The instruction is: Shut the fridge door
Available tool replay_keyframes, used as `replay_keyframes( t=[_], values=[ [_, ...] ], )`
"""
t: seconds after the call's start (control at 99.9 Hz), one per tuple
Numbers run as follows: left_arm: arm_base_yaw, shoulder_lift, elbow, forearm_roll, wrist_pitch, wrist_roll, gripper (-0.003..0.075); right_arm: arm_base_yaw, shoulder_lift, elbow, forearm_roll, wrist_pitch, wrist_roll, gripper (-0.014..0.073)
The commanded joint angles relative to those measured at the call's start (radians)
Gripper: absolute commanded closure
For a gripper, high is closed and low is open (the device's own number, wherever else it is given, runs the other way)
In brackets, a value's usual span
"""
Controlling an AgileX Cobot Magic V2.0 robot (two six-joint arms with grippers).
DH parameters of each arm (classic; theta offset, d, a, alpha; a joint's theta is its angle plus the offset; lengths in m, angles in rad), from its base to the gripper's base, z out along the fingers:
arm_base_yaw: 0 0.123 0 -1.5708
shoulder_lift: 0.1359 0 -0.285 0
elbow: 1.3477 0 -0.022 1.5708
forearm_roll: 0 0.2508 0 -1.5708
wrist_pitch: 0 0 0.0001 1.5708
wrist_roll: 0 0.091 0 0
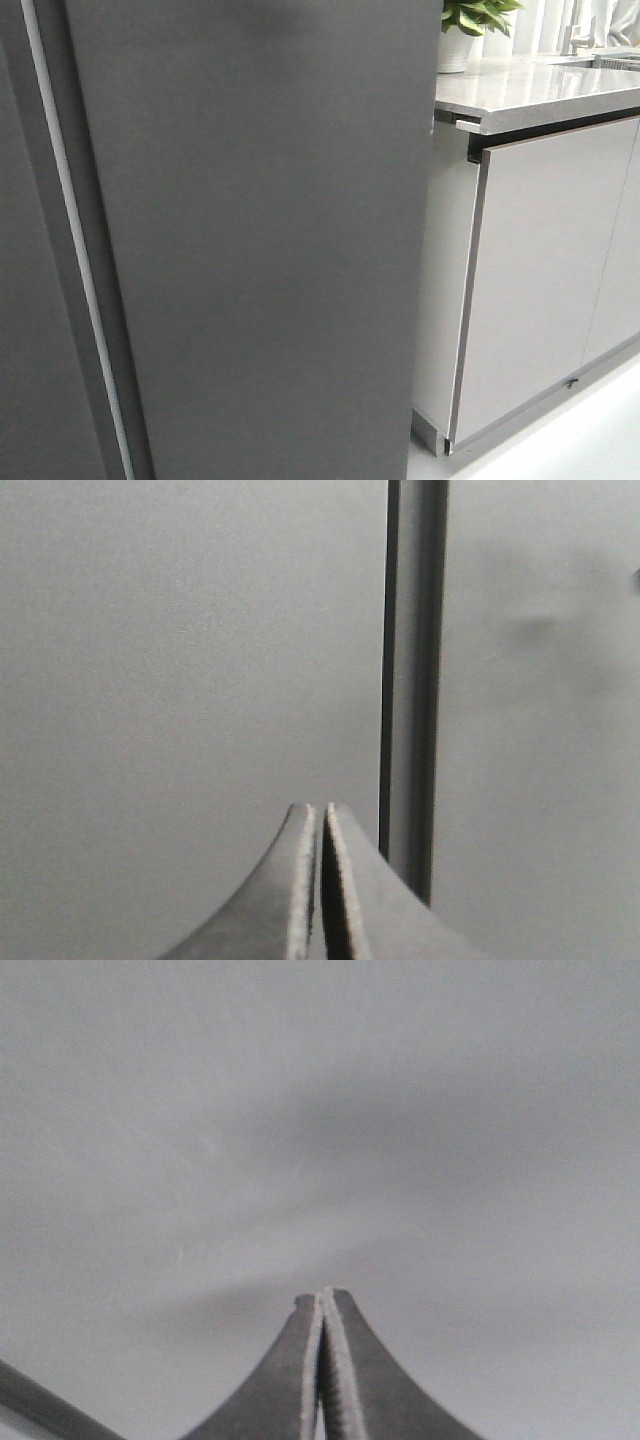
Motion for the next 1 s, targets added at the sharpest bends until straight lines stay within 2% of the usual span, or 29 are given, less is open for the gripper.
replay_keyframes(
  t=[0.0, 0.25, 0.44, 0.56, 0.62, 0.7, 0.811, 0.991],
  values=[
    [-0.006, -0.017, 0.035, -0.004, -0.073, -0.004, 0.0740, -0.007, -0.136, -0.037, -0.118, 0.031, 0.039, 0.0639],
    [-0.006, -0.017, 0.035, -0.004, -0.073, -0.004, 0.0740, -0.033, -0.262, -0.035, -0.232, 0.193, 0.048, 0.0639],
    [-0.006, -0.017, 0.035, -0.004, -0.073, -0.004, 0.0740, -0.035, -0.319, 0.008, -0.268, 0.208, 0.050, 0.0639],
    [-0.006, -0.017, 0.035, -0.004, -0.073, -0.004, 0.0740, -0.038, -0.353, 0.095, -0.295, 0.203, 0.050, 0.0639],
    [-0.006, -0.017, 0.035, -0.004, -0.073, -0.004, 0.0740, -0.049, -0.393, 0.188, -0.295, 0.159, 0.063, 0.0639],
    [-0.006, -0.017, 0.035, -0.004, -0.073, -0.004, 0.0740, -0.058, -0.478, 0.350, -0.295, 0.016, 0.074, 0.0639],
    [-0.006, -0.017, 0.035, -0.004, -0.073, -0.004, 0.0740, -0.074, -0.608, 0.641, -0.293, -0.196, 0.083, 0.0639],
    [-0.006, -0.017, 0.035, -0.004, -0.073, -0.004, 0.0740, -0.160, -0.834, 1.101, -0.273, -0.398, 0.128, 0.0639]
  ],
)
